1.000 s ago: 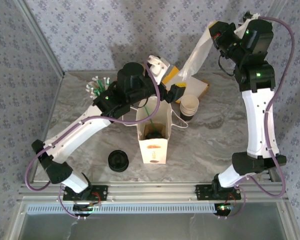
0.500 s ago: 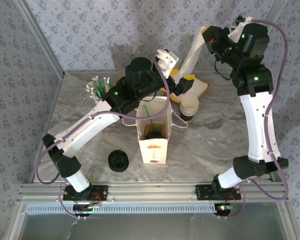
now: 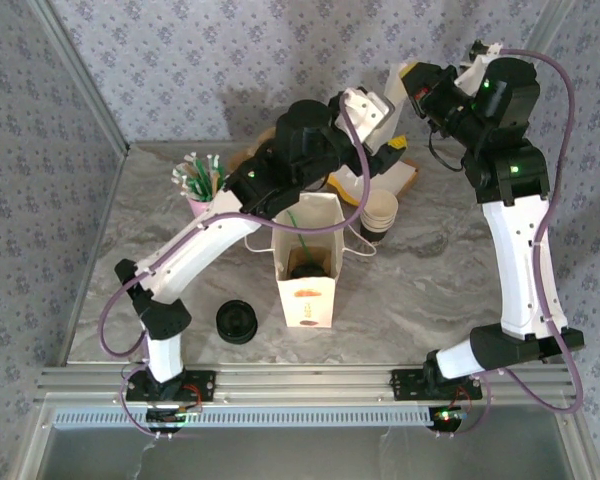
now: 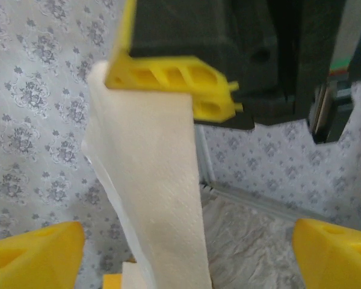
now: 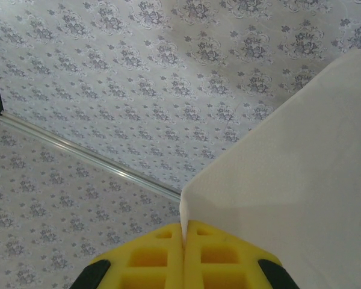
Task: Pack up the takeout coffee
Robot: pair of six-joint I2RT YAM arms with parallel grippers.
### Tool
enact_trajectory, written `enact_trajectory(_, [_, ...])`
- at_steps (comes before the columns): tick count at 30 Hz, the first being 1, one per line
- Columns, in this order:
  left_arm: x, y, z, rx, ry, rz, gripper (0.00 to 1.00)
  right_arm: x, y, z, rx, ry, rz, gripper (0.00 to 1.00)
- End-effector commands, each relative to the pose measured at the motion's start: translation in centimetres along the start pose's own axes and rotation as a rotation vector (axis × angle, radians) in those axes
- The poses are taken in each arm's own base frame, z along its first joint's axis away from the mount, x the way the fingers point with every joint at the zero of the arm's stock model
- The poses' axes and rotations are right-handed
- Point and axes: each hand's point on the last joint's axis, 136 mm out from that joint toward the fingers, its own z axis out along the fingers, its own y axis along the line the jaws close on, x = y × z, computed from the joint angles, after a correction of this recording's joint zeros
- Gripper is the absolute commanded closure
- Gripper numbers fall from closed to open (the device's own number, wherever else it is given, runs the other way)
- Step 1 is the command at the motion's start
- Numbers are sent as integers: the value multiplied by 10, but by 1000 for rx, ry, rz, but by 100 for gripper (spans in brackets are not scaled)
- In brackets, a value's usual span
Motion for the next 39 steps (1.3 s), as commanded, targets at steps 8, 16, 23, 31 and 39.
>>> enact_trajectory(8, [3,11,-4,-63,46,7,47,-3,25,-16,-71,-15,-37,100])
enact_trajectory(16, [7,11,-1,-68,58,-3,56,-1,25,-17,-71,-16,-33,100])
enact_trajectory(23, [13,12,-4,-74,93,-18,54,-5,30,-22,-76,-29,-38,100])
enact_trajectory(31, [21,14,-7,-87,136,-32,61,-5,31,-23,-80,-32,-47,100])
enact_trajectory(39, [27,17,-13,-100,210,-77,40,-5,30,-24,-75,-32,-58,100])
